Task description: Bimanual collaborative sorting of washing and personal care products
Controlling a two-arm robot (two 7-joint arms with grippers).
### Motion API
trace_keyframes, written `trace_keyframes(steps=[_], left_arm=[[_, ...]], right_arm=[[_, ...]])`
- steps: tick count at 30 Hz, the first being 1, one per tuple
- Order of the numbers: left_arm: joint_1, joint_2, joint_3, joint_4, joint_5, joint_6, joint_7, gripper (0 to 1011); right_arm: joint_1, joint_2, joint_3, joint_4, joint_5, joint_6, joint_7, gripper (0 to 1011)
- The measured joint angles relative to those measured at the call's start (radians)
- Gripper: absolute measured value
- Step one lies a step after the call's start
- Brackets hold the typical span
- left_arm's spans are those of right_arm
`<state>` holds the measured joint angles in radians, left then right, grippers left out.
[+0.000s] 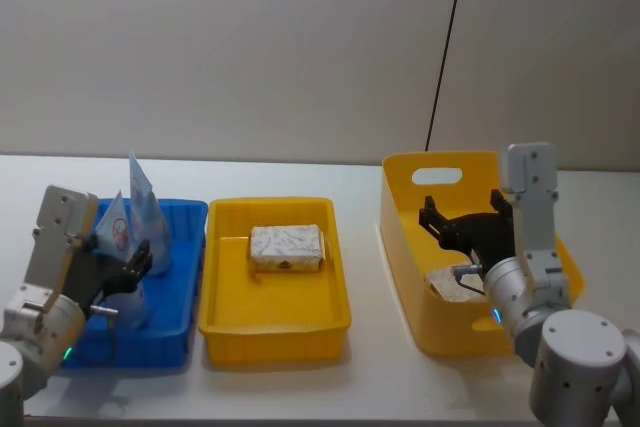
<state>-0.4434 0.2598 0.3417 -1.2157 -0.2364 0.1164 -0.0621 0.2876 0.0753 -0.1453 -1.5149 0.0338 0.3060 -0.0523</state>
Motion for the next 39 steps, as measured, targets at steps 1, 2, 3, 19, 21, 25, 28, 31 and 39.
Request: trace_keyframes(steps=[1, 2, 3, 19, 21, 25, 28, 31, 39], left_arm=[[-0.001, -0.001, 0.000, 0.002, 0.001, 0.001, 0.000, 669], [-0.002, -0.003, -0.001, 0.005, 0.001, 0.002, 0.000, 626], [-0.003, -0.004, -0.001, 0.006, 0.002, 0.003, 0.000, 583], [0.001, -0.016, -0.011, 0.002, 0.011, 0.017, -0.007, 243], [0.004, -0.015, -0.013, -0.006, 0.013, 0.014, -0.008, 237], [0.013, -0.012, -0.018, -0.032, 0.016, 0.001, -0.011, 227], [0.021, -0.006, -0.022, -0.060, 0.019, -0.009, -0.015, 227], [0.030, 0.004, -0.027, -0.098, 0.021, -0.015, -0.022, 227], [0.048, 0.032, -0.033, -0.199, 0.023, -0.022, -0.058, 227]], right_arm=[[0.000, 0.000, 0.000, 0.000, 0.000, 0.000, 0.000, 1004], [0.000, 0.000, 0.000, 0.000, 0.000, 0.000, 0.000, 1004], [0.000, 0.000, 0.000, 0.000, 0.000, 0.000, 0.000, 1004], [0.000, 0.000, 0.000, 0.000, 0.000, 0.000, 0.000, 1004], [0.000, 0.000, 0.000, 0.000, 0.000, 0.000, 0.000, 1004], [0.000, 0.000, 0.000, 0.000, 0.000, 0.000, 0.000, 1003], [0.000, 0.000, 0.000, 0.000, 0.000, 0.000, 0.000, 1004], [0.000, 0.000, 0.000, 0.000, 0.000, 0.000, 0.000, 1004], [0.000, 0.000, 0.000, 0.000, 0.000, 0.000, 0.000, 1004]])
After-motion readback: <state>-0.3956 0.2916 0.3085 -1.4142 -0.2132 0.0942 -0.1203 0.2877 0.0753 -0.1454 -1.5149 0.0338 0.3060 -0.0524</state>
